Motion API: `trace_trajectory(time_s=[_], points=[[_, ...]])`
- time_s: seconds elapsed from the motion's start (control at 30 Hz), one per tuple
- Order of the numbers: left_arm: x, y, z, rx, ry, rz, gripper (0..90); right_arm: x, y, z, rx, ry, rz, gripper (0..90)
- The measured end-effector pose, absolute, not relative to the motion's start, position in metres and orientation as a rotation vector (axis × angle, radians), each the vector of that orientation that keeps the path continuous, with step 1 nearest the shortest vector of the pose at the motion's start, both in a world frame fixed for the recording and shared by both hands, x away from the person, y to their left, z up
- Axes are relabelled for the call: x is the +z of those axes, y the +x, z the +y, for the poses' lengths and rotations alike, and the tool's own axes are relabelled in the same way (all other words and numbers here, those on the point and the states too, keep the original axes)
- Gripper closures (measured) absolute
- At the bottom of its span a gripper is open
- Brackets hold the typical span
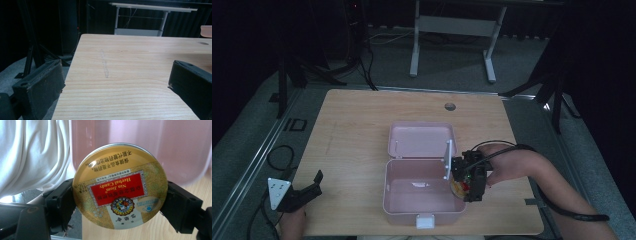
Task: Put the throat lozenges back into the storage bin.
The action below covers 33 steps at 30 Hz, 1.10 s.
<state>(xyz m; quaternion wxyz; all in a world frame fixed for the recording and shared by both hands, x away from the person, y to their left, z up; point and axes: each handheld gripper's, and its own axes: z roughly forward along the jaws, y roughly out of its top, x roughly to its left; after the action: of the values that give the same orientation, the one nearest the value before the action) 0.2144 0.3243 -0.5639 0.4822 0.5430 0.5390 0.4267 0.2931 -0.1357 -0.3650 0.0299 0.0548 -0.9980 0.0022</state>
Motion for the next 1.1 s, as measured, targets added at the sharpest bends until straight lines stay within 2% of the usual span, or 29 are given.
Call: trace_trajectory(time_s=[0.37, 1.1], points=[[-0.564, 0.215, 0.324, 1.037, 1.324, 1.311, 0.3, -0.388, 0.295, -0.106, -0.005, 0.289, -3.051, 19.9], [-0.564, 0.215, 0.324, 1.033, 1.327, 1.307, 0.3, -0.453, 0.299, -0.093, 0.147, 0.381, -2.98, 19.8]])
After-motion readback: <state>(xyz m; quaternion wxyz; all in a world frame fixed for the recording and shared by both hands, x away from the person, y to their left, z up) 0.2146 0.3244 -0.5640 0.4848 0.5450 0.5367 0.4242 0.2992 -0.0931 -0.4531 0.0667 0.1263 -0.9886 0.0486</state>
